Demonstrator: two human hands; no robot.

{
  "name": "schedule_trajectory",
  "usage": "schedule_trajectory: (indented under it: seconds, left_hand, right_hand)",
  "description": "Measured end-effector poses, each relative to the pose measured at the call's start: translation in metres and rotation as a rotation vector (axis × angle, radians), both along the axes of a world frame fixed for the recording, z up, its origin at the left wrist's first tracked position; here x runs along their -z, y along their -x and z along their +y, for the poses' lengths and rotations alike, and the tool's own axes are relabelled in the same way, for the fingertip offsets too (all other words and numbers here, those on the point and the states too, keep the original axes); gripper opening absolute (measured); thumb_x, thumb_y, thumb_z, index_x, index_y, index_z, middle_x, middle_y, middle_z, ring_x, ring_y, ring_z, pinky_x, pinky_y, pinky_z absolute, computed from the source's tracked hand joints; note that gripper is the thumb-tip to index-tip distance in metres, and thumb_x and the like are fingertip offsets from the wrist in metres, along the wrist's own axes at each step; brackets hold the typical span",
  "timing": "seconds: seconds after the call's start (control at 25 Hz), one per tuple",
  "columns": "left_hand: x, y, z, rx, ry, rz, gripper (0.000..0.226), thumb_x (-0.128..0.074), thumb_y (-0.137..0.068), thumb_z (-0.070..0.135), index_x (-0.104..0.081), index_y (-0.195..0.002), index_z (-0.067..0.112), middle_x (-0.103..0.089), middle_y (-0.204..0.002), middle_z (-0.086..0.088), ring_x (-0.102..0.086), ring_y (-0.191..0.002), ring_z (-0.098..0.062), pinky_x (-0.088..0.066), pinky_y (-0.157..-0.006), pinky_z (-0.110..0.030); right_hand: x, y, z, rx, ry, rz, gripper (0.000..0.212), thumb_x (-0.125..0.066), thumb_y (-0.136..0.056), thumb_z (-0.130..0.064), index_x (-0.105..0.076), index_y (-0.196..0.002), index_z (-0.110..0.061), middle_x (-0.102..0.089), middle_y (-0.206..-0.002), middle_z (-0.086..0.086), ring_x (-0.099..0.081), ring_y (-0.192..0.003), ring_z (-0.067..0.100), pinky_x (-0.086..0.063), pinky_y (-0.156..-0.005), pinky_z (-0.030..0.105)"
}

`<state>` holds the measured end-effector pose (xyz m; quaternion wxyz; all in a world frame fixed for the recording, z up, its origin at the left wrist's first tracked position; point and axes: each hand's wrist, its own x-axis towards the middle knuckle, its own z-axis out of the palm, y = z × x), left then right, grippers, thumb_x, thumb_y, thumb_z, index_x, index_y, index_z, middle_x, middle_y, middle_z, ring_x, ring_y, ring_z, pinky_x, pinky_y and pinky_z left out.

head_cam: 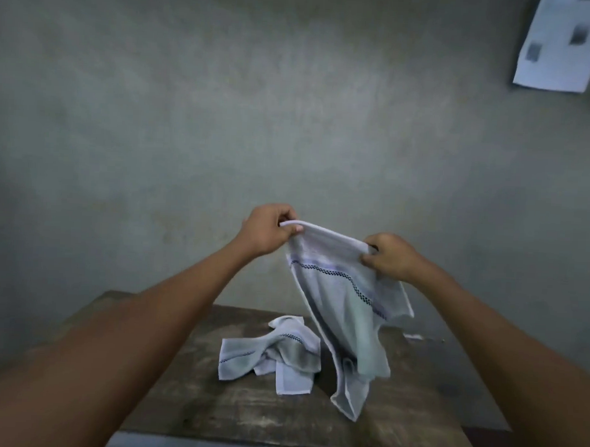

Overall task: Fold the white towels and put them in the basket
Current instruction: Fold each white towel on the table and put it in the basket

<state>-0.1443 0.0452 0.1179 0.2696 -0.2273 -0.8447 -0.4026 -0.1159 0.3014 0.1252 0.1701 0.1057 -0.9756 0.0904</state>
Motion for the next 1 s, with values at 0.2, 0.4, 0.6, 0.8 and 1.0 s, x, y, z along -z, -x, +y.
schedule_trajectory:
  seconds: [0.2, 0.4, 0.6, 0.8, 1.0]
  left_hand:
    - [-0.055, -0.011, -0.058, -0.202, 0.053, 0.078, 0.005, -0.069, -0.081, 0.023, -0.07, -0.079, 0.019, -0.066, -0.076, -0.003, -0.062, -0.079, -0.023, -0.042, -0.067, -0.027]
    - [-0.077, -0.03, -0.102, -0.294, 0.101, 0.145, 0.011, -0.067, -0.083, 0.018, -0.073, -0.085, 0.01, -0.067, -0.076, -0.006, -0.058, -0.072, -0.019, -0.036, -0.06, -0.024]
    - [-0.097, -0.034, -0.132, -0.419, 0.159, 0.183, 0.013, -0.061, -0.086, 0.023, -0.072, -0.09, 0.019, -0.071, -0.09, -0.005, -0.063, -0.089, -0.026, -0.051, -0.08, -0.036]
    - [-0.117, -0.049, -0.146, -0.473, 0.129, 0.231, 0.015, -0.058, -0.087, 0.026, -0.071, -0.094, 0.023, -0.069, -0.094, -0.002, -0.061, -0.093, -0.024, -0.049, -0.084, -0.038]
    - [-0.134, -0.062, -0.157, -0.481, 0.172, 0.25, 0.015, -0.06, -0.088, 0.027, -0.071, -0.095, 0.021, -0.07, -0.096, -0.004, -0.062, -0.093, -0.026, -0.049, -0.085, -0.042]
  right_hand:
    - [-0.052, -0.016, 0.012, -0.019, 0.055, 0.032, 0.025, -0.066, -0.086, -0.026, -0.053, -0.066, -0.017, -0.054, -0.067, 0.006, -0.049, -0.067, 0.022, -0.034, -0.056, 0.03]
    - [-0.093, -0.024, 0.002, -0.085, 0.029, 0.164, 0.02, -0.062, -0.088, -0.015, -0.057, -0.069, -0.012, -0.053, -0.066, 0.009, -0.05, -0.067, 0.023, -0.032, -0.054, 0.028]
    - [-0.123, -0.022, -0.022, -0.097, -0.023, 0.269, 0.01, -0.063, -0.087, -0.019, -0.064, -0.079, -0.014, -0.059, -0.074, 0.009, -0.056, -0.072, 0.027, -0.04, -0.064, 0.031]
    - [-0.146, -0.029, -0.038, -0.02, 0.062, 0.385, 0.015, -0.065, -0.085, -0.028, -0.056, -0.073, -0.024, -0.057, -0.073, 0.005, -0.055, -0.076, 0.028, -0.043, -0.066, 0.033]
    - [-0.146, -0.044, -0.043, -0.019, 0.092, 0.429, 0.015, -0.066, -0.084, -0.028, -0.058, -0.073, -0.021, -0.057, -0.067, 0.004, -0.056, -0.07, 0.026, -0.041, -0.06, 0.031]
